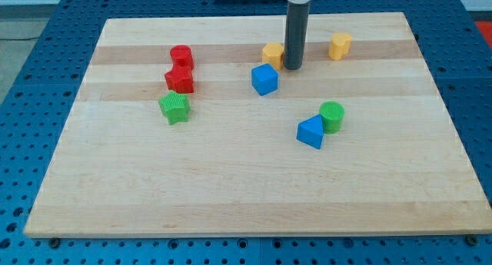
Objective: Place the green circle below the blue cube to form a vertical line
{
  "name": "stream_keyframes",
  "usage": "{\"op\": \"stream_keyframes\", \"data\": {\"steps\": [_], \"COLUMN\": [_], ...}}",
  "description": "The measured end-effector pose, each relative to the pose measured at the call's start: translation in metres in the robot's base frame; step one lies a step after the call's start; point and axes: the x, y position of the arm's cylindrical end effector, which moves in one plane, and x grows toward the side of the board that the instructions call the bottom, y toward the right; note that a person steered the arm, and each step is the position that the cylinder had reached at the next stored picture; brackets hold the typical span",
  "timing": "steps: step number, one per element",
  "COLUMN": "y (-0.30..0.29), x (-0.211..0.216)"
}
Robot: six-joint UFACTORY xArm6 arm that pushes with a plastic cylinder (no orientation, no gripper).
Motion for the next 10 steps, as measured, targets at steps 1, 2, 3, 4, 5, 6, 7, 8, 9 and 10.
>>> {"op": "stream_keyframes", "data": {"steps": [1, 2, 3, 4, 5, 6, 7, 8, 9, 10], "y": [-0.002, -0.014, -0.016, -0.009, 0.022, 0.048, 0.074, 0.089, 0.074, 0.044], "x": [-0.001, -0.001, -0.001, -0.001, 0.003, 0.034, 0.074, 0.115, 0.139, 0.139]}}
